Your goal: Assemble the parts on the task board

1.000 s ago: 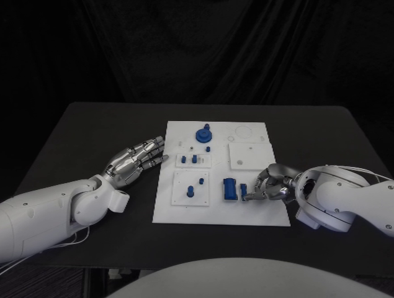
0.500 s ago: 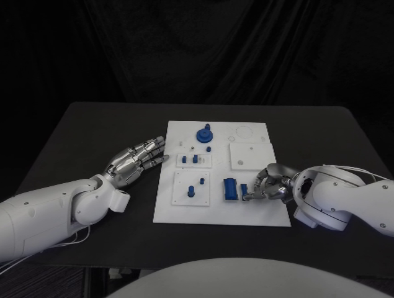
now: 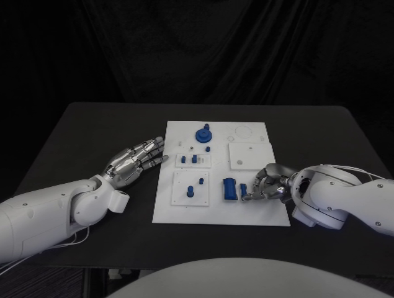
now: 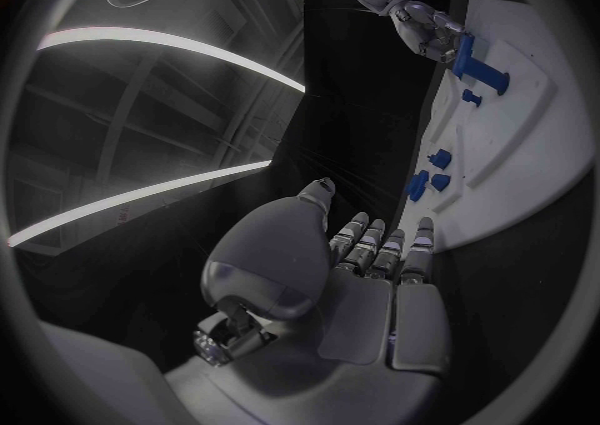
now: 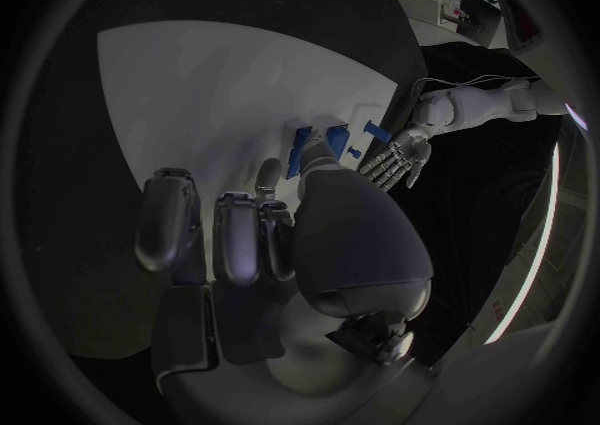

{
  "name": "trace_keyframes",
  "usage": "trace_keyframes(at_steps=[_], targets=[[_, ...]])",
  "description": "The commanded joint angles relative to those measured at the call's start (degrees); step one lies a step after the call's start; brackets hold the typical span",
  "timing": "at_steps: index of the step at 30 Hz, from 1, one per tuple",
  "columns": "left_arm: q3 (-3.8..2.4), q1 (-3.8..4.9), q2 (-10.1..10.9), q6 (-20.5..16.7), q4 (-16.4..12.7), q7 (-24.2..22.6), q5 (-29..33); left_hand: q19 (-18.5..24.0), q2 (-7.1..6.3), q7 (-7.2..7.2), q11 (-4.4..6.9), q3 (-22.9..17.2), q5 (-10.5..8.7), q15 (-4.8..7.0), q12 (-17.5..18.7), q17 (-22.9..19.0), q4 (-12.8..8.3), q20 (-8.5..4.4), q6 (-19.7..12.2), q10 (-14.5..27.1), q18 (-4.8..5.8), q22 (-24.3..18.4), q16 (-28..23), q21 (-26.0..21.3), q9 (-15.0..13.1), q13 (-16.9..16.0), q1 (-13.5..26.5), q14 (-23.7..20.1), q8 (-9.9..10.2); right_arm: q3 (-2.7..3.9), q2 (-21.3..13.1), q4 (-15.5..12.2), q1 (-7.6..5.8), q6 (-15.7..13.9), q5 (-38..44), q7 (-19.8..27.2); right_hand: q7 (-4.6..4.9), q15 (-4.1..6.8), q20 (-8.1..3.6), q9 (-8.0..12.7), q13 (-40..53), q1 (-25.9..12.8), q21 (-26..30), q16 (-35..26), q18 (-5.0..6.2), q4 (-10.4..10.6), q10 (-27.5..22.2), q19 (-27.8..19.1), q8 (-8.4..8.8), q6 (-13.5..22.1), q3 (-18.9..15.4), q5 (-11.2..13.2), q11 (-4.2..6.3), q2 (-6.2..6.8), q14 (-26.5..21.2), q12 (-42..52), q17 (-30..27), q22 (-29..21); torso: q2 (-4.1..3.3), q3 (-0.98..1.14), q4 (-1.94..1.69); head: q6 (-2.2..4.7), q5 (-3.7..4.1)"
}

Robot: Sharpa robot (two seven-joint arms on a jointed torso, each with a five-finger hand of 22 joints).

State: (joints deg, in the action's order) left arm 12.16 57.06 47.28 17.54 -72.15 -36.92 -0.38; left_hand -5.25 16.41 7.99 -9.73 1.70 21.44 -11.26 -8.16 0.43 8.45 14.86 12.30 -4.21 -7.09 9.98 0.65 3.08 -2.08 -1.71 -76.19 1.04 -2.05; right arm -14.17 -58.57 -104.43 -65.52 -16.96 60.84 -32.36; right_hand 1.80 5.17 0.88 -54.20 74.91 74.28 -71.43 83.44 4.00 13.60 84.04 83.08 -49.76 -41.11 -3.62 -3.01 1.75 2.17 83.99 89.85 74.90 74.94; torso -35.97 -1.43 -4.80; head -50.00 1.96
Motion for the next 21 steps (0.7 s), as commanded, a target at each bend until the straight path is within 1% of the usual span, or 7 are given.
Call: trace_keyframes(at_steps=[1,4,6,9,12,17,21], targets=[[-0.05,-0.1,-0.1,0.6,-0.1,-0.8,0.3,-0.2,-0.11,0.9,-0.28,0.0,0.39,-0.09,-0.2,0.1,-0.2,0.34,0.3,-0.1,-0.81,0.0,0.3,0.3,0.0,-0.1,0.2,0.2,-0.2,0.01,0.1,0.1,0.18,-0.1,0.4,-1.0,-0.14,0.39,-0.01,-0.1,15.1,0.5,0.2,-0.3,-0.06,-0.4,6.0,-0.3,-0.24,0.4,0.0,0.3,0.51,0.11,3.2,0.1,3.3,9.8,0.01,0.04,0.03,0.0,-0.05],[-0.05,-0.12,-0.1,0.7,-0.1,-0.8,0.3,-0.2,-0.11,0.9,-0.28,0.0,0.39,-0.09,-0.2,0.1,-0.2,0.34,0.3,-0.1,-0.81,0.0,0.3,0.3,0.0,-0.1,0.2,0.2,-0.2,0.01,0.1,0.1,0.2,-0.3,0.4,-0.9,-0.16,0.4,-0.02,-0.2,15.1,0.7,0.2,-0.3,-0.05,-0.6,6.0,-0.4,-0.43,0.4,0.0,0.3,0.52,0.0,3.2,0.1,3.3,9.8,0.04,0.03,0.06,0.0,-0.15],[-0.05,-0.13,-0.1,0.7,-0.1,-0.8,0.3,-0.2,-0.11,0.9,-0.28,0.0,0.39,-0.09,-0.2,0.1,-0.2,0.34,0.3,-0.1,-0.81,0.0,0.3,0.3,0.0,-0.1,0.2,0.2,-0.2,0.01,0.2,0.1,0.21,-0.4,0.4,-0.8,-0.18,0.41,-0.04,-0.3,15.1,0.9,0.1,-0.3,-0.08,-0.6,6.0,-0.3,-0.62,0.5,-0.1,0.3,0.54,-0.26,3.2,0.1,3.4,9.9,0.04,0.05,0.05,0.0,-0.16],[-0.05,-0.14,-0.1,0.6,-0.1,-0.8,0.3,-0.2,-0.11,0.9,-0.28,0.0,0.39,-0.09,-0.2,0.1,-0.2,0.34,0.3,-0.1,-0.81,0.0,0.3,0.3,0.0,-0.1,0.2,0.2,-0.2,0.01,0.2,0.2,0.22,-0.6,0.4,-0.7,-0.21,0.43,-0.05,-0.5,15.1,1.1,0.1,-0.3,-0.09,-0.6,6.0,-0.3,-0.86,0.4,-0.1,0.3,0.56,-0.6,3.2,0.1,3.4,9.9,0.09,0.02,0.06,0.0,-0.24],[-0.05,-0.15,0.0,0.6,-0.1,-0.8,0.3,-0.2,-0.11,0.9,-0.28,0.0,0.39,-0.09,-0.2,0.1,-0.2,0.34,0.3,-0.1,-0.81,0.0,0.3,0.3,0.0,-0.1,0.2,0.2,-0.2,0.01,0.2,0.2,0.23,-0.7,0.4,-0.7,-0.21,0.43,-0.05,-0.5,15.1,1.1,0.1,-0.3,-0.09,-0.6,6.0,-0.3,-0.86,0.4,-0.1,0.3,0.56,-0.6,3.2,0.1,3.4,9.9,0.12,0.0,0.07,0.0,-0.25],[-0.05,-0.17,0.0,0.7,-0.1,-0.9,0.3,-0.2,-0.07,0.89,-0.32,-0.1,0.39,-0.11,-0.2,0.1,-0.3,0.36,0.2,-0.1,-0.82,0.0,0.3,0.3,0.0,-0.1,0.2,0.2,-0.2,0.01,0.3,0.2,0.23,-0.7,0.4,-0.7,-0.25,0.46,-0.07,-0.7,15.1,1.3,-0.1,-0.2,-0.12,-0.7,6.0,-0.2,-1.13,0.4,-0.2,0.3,0.6,-0.88,3.2,0.1,3.6,9.9,0.12,-0.01,-0.08,0.0,-0.09],[-0.05,-0.18,0.0,0.7,-0.1,-1.0,0.3,-0.2,-0.07,0.89,-0.32,-0.1,0.39,-0.11,-0.2,0.1,-0.3,0.36,0.2,-0.1,-0.82,0.0,0.3,0.3,0.0,-0.1,0.2,0.2,-0.2,0.01,0.2,0.2,0.23,-0.6,0.4,-0.6,-0.36,0.52,-0.12,-0.9,15.1,1.9,-0.3,-0.1,-0.16,-0.9,6.0,-0.1,-1.51,0.3,-0.4,0.3,0.68,-1.21,3.3,0.1,3.7,10.0,0.11,-0.01,-0.08,0.0,-0.11]])
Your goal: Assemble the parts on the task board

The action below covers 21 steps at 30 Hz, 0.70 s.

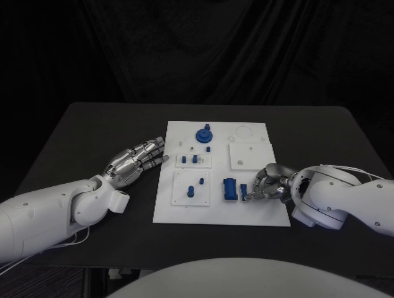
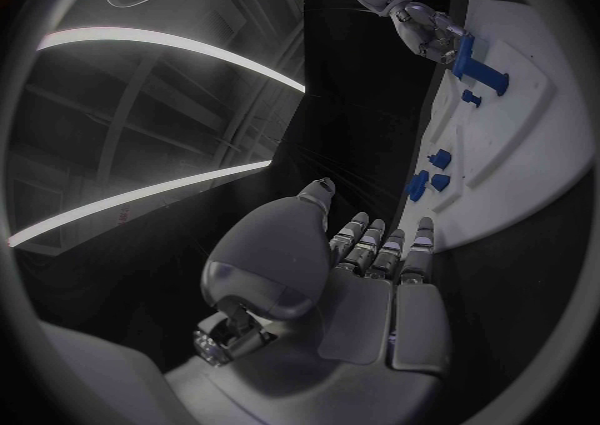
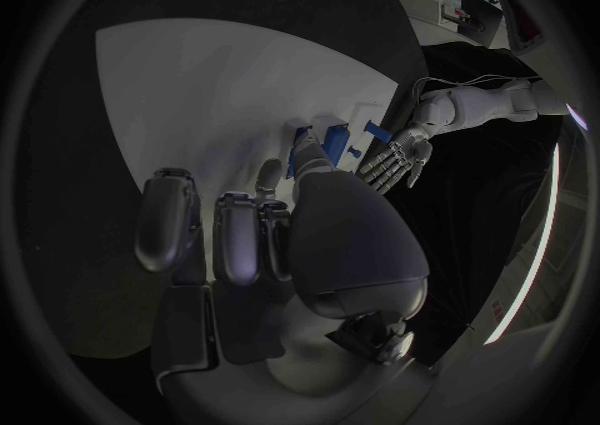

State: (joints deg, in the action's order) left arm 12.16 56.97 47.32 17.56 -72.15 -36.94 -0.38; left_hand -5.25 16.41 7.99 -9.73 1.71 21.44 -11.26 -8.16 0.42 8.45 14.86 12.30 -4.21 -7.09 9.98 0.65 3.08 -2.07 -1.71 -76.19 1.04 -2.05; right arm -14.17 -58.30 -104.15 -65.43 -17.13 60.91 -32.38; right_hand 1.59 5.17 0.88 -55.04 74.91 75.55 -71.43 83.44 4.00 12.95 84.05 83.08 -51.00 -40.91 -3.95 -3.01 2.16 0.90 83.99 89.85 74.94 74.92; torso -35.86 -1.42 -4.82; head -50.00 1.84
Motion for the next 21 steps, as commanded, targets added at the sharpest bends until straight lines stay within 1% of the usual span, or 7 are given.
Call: trace_keyframes(at_steps=[1,8,11,13,15,20,21], targets=[[-0.05,-0.09,-0.1,0.6,-0.2,-1.1,0.3,-0.2,-0.06,0.89,-0.32,-0.1,0.39,-0.11,-0.2,0.1,-0.3,0.36,0.2,-0.1,-0.82,0.0,0.3,0.3,0.0,-0.1,0.2,0.2,-0.2,0.01,-0.1,-0.1,0.15,-0.4,0.4,-0.5,-0.17,0.53,-0.13,-0.1,15.1,0.7,-0.3,-0.1,-0.15,-0.3,6.0,-0.2,-0.31,0.1,-0.1,0.3,0.28,0.06,3.3,0.1,3.6,10.0,-0.01,-0.02,-0.02,0.0,-0.09],[-0.06,-0.1,0.6,-1.2,-1.2,-4.5,0.3,-0.6,-0.11,0.65,-0.73,0.1,0.36,-0.44,-1.1,0.2,-0.2,0.57,1.2,-0.8,-0.75,0.4,0.6,0.6,-0.2,-0.3,0.4,0.7,-0.5,0.02,-1.5,-1.1,0.1,-4.2,0.4,3.2,-0.17,0.53,-0.18,-0.3,15.1,-0.8,-0.2,-0.3,-0.14,0.8,6.0,-0.2,-0.59,0.5,-2.0,0.3,0.26,0.58,3.2,0.1,3.4,10.0,-0.06,-0.02,0.05,0.0,-0.21],[-0.07,-0.09,1.8,-3.7,-3.1,-7.4,0.3,-0.9,-0.32,1.21,-0.77,0.4,0.39,-0.48,-2.0,0.4,-0.2,0.6,2.6,-1.7,-0.74,0.6,1.1,0.8,-0.4,-0.4,0.4,1.4,-0.9,0.03,-3.1,-2.3,-0.43,-9.5,0.2,8.2,-0.2,0.42,0.01,0.5,15.1,-4.5,-0.2,-0.2,-0.12,3.5,6.0,-0.2,-0.16,-0.2,-3.2,-1.1,0.22,-0.98,3.3,0.1,3.6,10.0,-0.06,-0.02,0.04,0.0,-0.08],[-0.07,-0.04,2.6,-5.1,-4.4,-8.8,0.3,-1.1,-0.65,1.07,-1.69,0.6,0.6,-0.19,-3.4,0.6,-0.1,0.38,4.3,-2.9,-0.82,0.6,1.6,0.9,-0.7,-0.7,0.3,1.9,-1.4,0.03,-3.8,-2.7,-1.36,-12.5,-0.5,11.9,-0.54,0.59,-0.1,1.7,15.1,-8.2,-1.1,0.1,-0.29,3.7,6.0,0.1,0.67,-1.6,-3.9,-9.8,0.53,-3.59,3.4,0.1,4.0,10.2,-0.07,-0.01,0.02,0.0,0.08],[-0.07,0.15,3.6,-6.8,-6.1,-10.3,-0.1,-1.1,-0.75,1.13,-1.66,0.8,0.76,-0.14,-3.8,0.6,-0.1,0.28,5.0,-3.1,-0.75,0.5,1.7,0.9,-0.8,-0.7,0.1,2.0,-1.6,0.03,-4.5,-2.9,-3.08,-15.6,-2.9,17.2,-0.62,0.64,-0.15,2.1,15.1,-8.1,-0.6,-0.3,-0.19,3.8,6.0,-0.2,1.1,-1.9,-3.8,-12.0,0.63,-4.25,3.2,0.1,3.4,10.1,-0.07,0.01,0.02,0.0,0.17],[-0.07,1.45,5.4,-9.6,-9.2,-12.8,-1.1,0.0,-1.33,1.01,-0.69,1.7,3.35,1.56,-5.0,0.4,0.3,-1.59,8.0,-3.8,-0.57,-0.7,1.3,0.3,-1.2,-0.6,-0.7,1.2,-2.2,0.03,-4.8,-1.8,-6.27,-19.3,-13.2,29.6,0.48,-0.82,0.91,6.7,5.0,-5.1,20.4,-14.9,3.36,3.9,-4.4,-10.9,6.05,-2.0,-2.7,-18.6,-0.74,-6.61,-6.0,-10.2,-15.8,4.1,0.09,0.06,0.07,0.0,0.55],[-0.08,1.85,5.6,-10.0,-9.7,-13.1,-1.2,0.2,-1.39,0.95,-0.36,2.1,3.38,1.96,-5.0,0.3,0.6,-2.08,8.2,-3.7,-0.49,-0.9,1.0,0.1,-1.2,-0.6,-0.6,0.8,-2.2,0.02,-4.7,-1.4,-6.63,-19.7,-15.5,31.9,1.65,-2.24,2.11,10.1,-5.4,-4.9,38.6,-28.1,5.7,3.7,-15.6,-20.4,9.25,-2.4,-2.8,-19.1,-1.76,-7.09,-14.4,-22.1,-30.4,-1.8,0.16,0.06,0.11,0.0,0.78]])
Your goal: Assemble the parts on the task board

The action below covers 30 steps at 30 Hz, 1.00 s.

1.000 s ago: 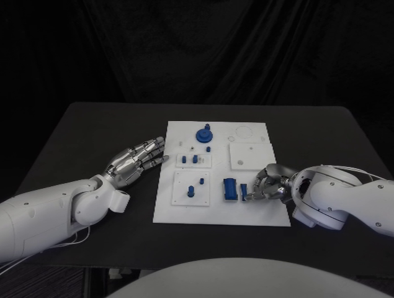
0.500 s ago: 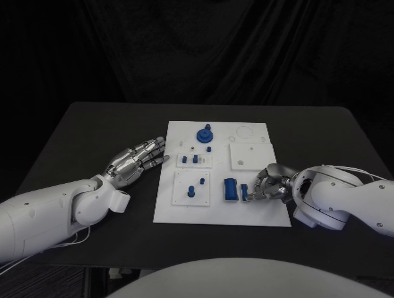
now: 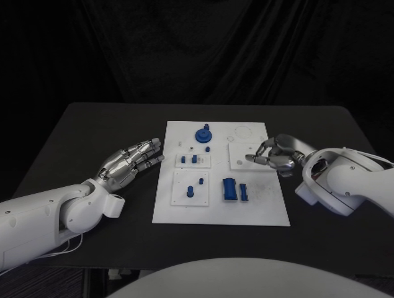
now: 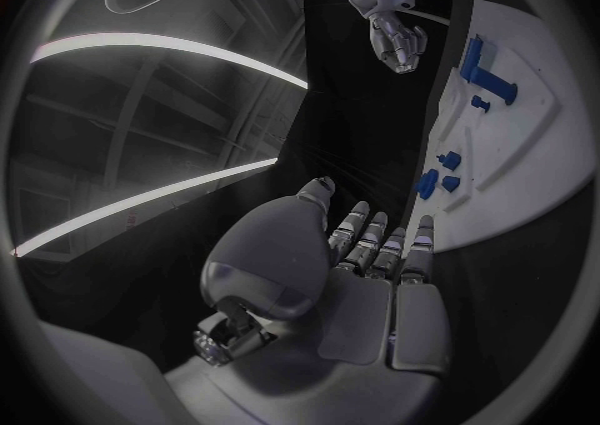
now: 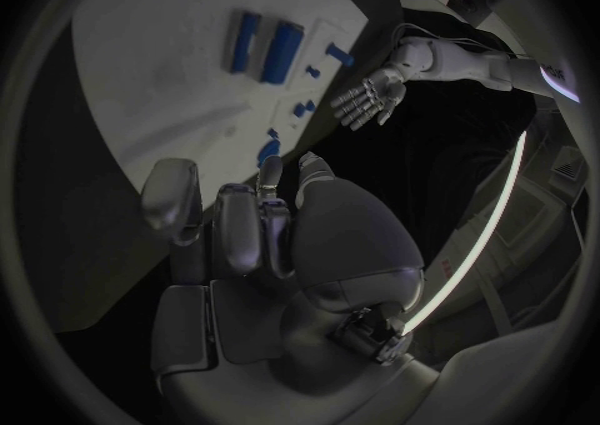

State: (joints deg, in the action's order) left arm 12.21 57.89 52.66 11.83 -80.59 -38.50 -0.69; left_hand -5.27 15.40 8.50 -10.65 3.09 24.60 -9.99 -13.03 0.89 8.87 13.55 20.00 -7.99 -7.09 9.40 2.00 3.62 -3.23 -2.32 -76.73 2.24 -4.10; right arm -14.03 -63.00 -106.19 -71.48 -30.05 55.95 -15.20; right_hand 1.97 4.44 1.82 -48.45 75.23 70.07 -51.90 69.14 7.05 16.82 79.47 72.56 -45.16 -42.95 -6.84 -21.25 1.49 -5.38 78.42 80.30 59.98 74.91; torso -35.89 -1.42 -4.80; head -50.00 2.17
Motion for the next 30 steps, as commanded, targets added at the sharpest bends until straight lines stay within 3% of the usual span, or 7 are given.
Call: trace_keyframes(at_steps=[1,10,20,21,27,28,30], targets=[[-0.12,1.42,0.4,-4.7,-1.8,-11.8,-1.0,0.3,-0.45,0.5,0.79,1.1,0.2,0.94,0.0,-0.3,0.5,-1.06,0.6,0.3,-0.45,-0.4,-0.6,-0.4,-0.1,0.1,0.0,-0.7,-0.2,-0.11,0.1,1.1,-0.92,-7.1,-13.1,17.5,1.99,-2.33,2.04,6.1,-9.9,0.6,22.8,-19.5,2.83,-0.2,-14.5,-11.6,5.36,-1.8,-0.1,-1.0,-2.02,-0.99,-11.3,-17.6,-20.6,-3.9,0.27,0.05,0.11,0.0,0.65],[-0.12,3.22,-0.9,-7.5,-2.4,-13.2,-1.2,0.4,1.09,0.3,2.66,6.4,-5.16,2.49,1.9,-0.7,8.0,-2.26,0.7,1.9,-0.72,-0.6,-1.5,-0.3,0.2,0.4,2.0,-1.8,0.8,-0.13,2.0,5.5,-0.63,-3.5,-27.0,31.7,7.08,-15.23,11.82,23.6,-43.0,0.3,48.2,-49.7,0.21,-0.2,-42.8,-28.7,23.04,3.6,-4.0,-1.1,-14.24,-2.45,-36.0,-54.3,-40.4,-25.6,2.95,0.51,0.74,0.0,0.03],[-0.11,3.29,-4.1,-7.2,1.0,-14.1,-1.1,4.5,1.35,-1.74,5.46,8.3,-11.21,4.95,5.3,-0.9,8.0,-3.65,-2.7,5.1,-1.76,-7.3,-2.0,-3.0,0.9,0.9,4.5,-2.2,2.0,-0.13,3.5,9.5,2.39,3.0,-32.8,38.1,6.27,-11.58,14.38,35.5,-61.5,-0.6,50.4,-63.9,-0.62,-0.1,-60.8,-65.2,29.56,10.6,-10.8,3.0,-9.11,-5.81,-64.7,-58.1,-57.1,-64.2,5.09,1.15,1.79,0.0,-1.05],[-0.08,3.23,-3.8,-6.6,0.8,-0.3,-1.0,5.3,-3.55,-3.85,10.65,4.8,-15.1,9.99,7.5,-0.9,2.9,-6.6,-7.6,8.0,1.48,-9.4,-2.0,-3.6,3.2,2.3,25.8,-2.2,4.1,-0.2,3.5,9.2,2.17,-0.5,-28.9,33.3,3.8,-9.48,9.53,39.2,-65.3,-21.4,51.9,-69.1,-2.37,-5.1,-66.0,-67.0,34.21,20.0,-5.3,8.4,-6.9,-2.21,-68.4,-64.9,-60.0,-66.8,4.45,0.91,1.44,0.0,-0.85],[-0.7,3.18,-4.0,-9.1,0.3,0.2,-0.9,5.3,-5.77,-8.5,10.65,3.4,-16.96,9.99,8.6,-0.9,0.9,-7.85,-10.1,8.0,1.48,-9.4,-2.0,-3.6,3.2,2.3,35.3,-2.2,4.1,1.13,4.9,9.9,3.03,-1.8,-31.4,34.4,2.72,-8.47,7.51,41.3,-67.7,-30.3,51.9,-69.1,-2.73,-7.3,-69.1,-72.6,36.21,24.6,-3.3,10.8,-5.9,-1.19,-70.7,-67.4,-60.0,-69.3,4.48,0.95,1.72,1.27,-0.95],[-0.91,3.16,-4.1,-9.9,0.1,0.3,-0.9,5.3,-6.17,-8.5,10.65,3.1,-17.27,9.99,8.8,-0.9,0.5,-8.05,-10.5,8.0,1.53,-9.4,-2.0,-3.6,3.2,2.3,37.0,-2.2,4.1,1.59,5.3,10.1,3.32,-2.2,-32.3,34.7,2.56,-4.44,7.11,41.5,-68.0,-31.9,51.9,-69.1,-3.0,-7.7,-69.4,-72.6,36.56,25.3,-2.9,11.2,-5.61,-0.93,-71.0,-67.9,-60.0,-69.5,4.48,0.96,1.81,1.7,-0.99],[-1.42,3.12,-4.3,-12.0,-0.3,0.7,-0.8,5.3,-6.91,-8.5,10.65,2.6,-17.88,9.99,13.0,-0.9,-0.2,-8.49,-11.3,8.0,2.17,-9.4,-2.0,-3.6,3.2,2.3,40.2,-2.2,4.1,2.67,6.5,10.6,4.01,-3.2,-34.4,35.6,2.17,-4.44,6.32,42.1,-68.6,-35.1,51.9,-69.1,-3.0,-8.5,-70.3,-72.6,37.28,26.8,-2.1,12.1,-1.49,-0.39,-71.7,-68.9,-60.0,-70.0,4.5,1.0,2.03,2.73,-1.08]])
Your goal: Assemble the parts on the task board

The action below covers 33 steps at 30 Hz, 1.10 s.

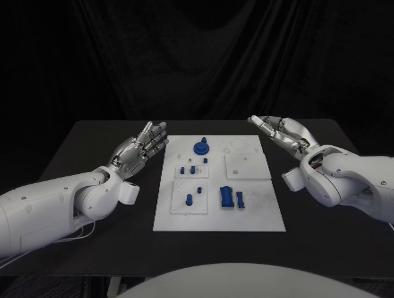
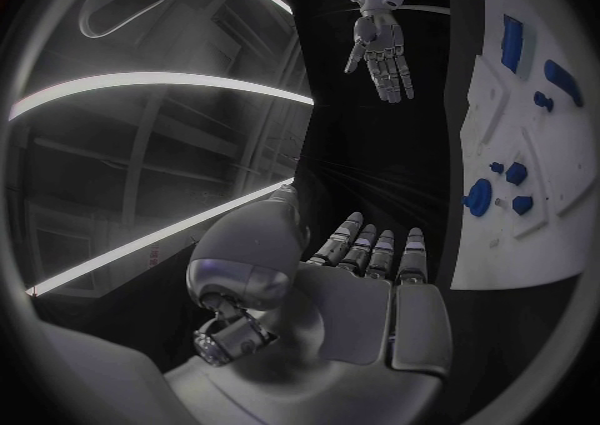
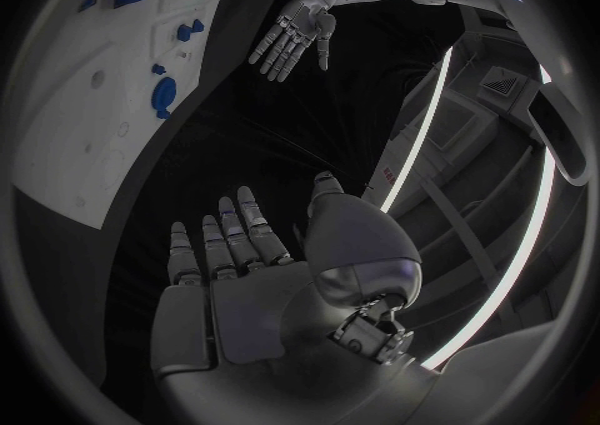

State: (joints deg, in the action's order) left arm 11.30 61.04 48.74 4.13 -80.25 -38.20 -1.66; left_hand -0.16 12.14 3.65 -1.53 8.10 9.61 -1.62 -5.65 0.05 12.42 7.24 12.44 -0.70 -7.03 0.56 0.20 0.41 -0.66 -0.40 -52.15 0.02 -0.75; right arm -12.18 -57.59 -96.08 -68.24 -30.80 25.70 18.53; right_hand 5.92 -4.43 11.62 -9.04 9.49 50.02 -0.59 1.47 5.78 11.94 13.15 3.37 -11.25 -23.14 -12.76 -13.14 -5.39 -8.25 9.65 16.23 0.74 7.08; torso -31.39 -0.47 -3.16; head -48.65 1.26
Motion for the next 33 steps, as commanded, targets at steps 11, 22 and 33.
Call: trace_keyframes(at_steps=[11,22,33], targets=[[-5.19,-0.39,-2.0,-23.3,-4.6,3.9,0.8,0.2,-6.74,-3.65,1.53,-8.1,-5.33,1.62,5.7,0.0,-7.0,-7.24,-6.8,0.7,7.03,-0.6,-0.2,-0.4,0.7,0.4,29.0,0.0,0.8,9.57,10.2,4.8,6.4,-10.8,-20.7,9.1,-5.92,4.43,-6.37,9.0,-5.3,-27.8,0.6,-1.5,-5.78,-6.8,-7.2,-3.4,6.26,12.9,7.0,7.3,5.39,8.25,-5.3,-9.0,-0.7,-7.1,0.15,0.34,2.33,10.39,-0.93],[-9.9,-0.77,-3.6,-42.5,-8.5,7.4,1.5,0.2,-12.14,-3.65,1.53,-8.1,-9.61,1.62,5.7,0.0,-12.4,-7.24,-12.4,0.7,7.03,-0.6,-0.2,-0.4,0.7,0.4,37.3,0.0,0.8,12.18,12.9,6.1,8.08,-13.3,-25.7,11.3,-5.92,4.43,-11.62,9.0,-9.5,-35.9,0.6,-1.5,-5.78,-11.9,-13.2,-3.4,11.25,16.6,12.8,13.1,5.39,8.25,-9.6,-11.7,-0.7,-7.1,0.21,0.47,3.16,14.27,-1.26],[-11.3,-0.88,-4.1,-48.3,-9.7,8.4,1.7,0.2,-12.14,-3.65,1.53,-8.1,-9.61,1.62,5.7,0.0,-12.4,-7.24,-12.4,0.7,7.03,-0.6,-0.2,-0.4,0.7,0.4,42.5,0.0,0.8,12.18,12.9,6.1,8.08,-13.3,-25.7,11.3,-5.92,4.43,-11.62,9.0,-9.5,-40.8,0.6,-1.5,-5.78,-11.9,-13.2,-3.4,11.25,18.7,12.8,13.1,5.39,8.25,-9.6,-16.2,-0.7,-7.1,0.21,0.47,3.16,14.27,-1.26]])
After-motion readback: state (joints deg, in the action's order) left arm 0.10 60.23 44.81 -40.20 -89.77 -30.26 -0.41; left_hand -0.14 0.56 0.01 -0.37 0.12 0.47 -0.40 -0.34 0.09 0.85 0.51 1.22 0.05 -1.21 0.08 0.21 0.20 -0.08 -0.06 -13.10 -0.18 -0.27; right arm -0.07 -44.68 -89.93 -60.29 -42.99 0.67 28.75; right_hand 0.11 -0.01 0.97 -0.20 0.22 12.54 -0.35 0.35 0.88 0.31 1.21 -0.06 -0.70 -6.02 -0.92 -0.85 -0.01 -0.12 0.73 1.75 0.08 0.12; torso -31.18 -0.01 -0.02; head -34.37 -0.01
